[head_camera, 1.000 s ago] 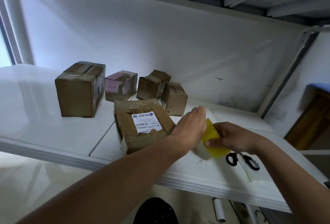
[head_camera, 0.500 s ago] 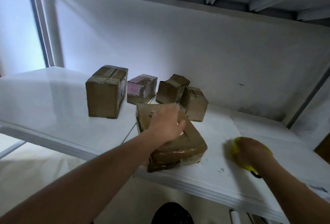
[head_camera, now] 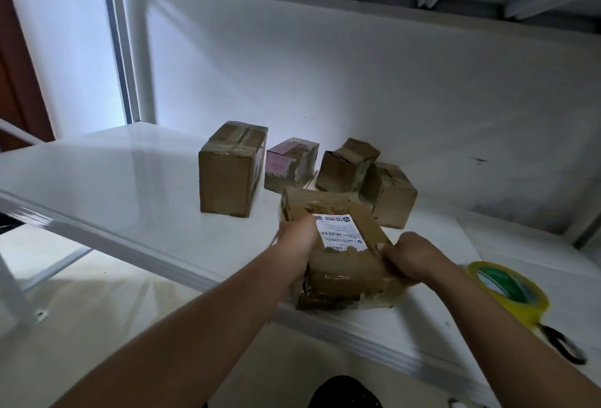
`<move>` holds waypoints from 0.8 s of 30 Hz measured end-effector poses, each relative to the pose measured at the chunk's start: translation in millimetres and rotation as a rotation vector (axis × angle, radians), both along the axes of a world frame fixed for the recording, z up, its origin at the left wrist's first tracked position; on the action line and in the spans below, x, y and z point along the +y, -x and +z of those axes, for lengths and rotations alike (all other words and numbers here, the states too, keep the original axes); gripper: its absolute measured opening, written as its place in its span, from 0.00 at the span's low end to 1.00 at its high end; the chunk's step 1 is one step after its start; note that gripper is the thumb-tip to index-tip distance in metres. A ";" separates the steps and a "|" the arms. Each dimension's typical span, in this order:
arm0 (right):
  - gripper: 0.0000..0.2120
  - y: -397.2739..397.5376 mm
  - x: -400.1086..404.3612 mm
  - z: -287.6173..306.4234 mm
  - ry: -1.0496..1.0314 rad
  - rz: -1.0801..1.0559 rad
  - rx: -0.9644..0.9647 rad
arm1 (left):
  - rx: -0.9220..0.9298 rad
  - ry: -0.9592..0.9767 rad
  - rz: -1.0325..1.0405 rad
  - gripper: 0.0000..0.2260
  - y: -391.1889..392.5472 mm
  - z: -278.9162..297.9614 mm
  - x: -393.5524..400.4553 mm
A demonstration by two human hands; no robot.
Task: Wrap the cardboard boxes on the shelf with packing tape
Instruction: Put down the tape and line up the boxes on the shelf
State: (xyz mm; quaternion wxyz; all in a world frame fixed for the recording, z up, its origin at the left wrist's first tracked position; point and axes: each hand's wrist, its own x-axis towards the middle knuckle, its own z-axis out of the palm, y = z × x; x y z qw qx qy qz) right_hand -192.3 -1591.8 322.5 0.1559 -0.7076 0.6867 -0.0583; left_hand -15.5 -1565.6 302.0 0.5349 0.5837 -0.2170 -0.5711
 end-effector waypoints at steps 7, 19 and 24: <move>0.22 20.3 14.3 -11.1 -0.276 0.011 -0.828 | -0.146 0.311 -0.153 0.25 -17.7 64.1 -2.0; 0.28 -63.0 3.4 71.4 -0.301 0.100 -0.990 | -0.507 0.313 -0.558 0.18 -34.0 69.0 11.6; 0.56 -77.9 -3.8 81.5 -0.236 0.106 -0.471 | -0.935 0.366 -0.587 0.16 -63.0 67.2 3.6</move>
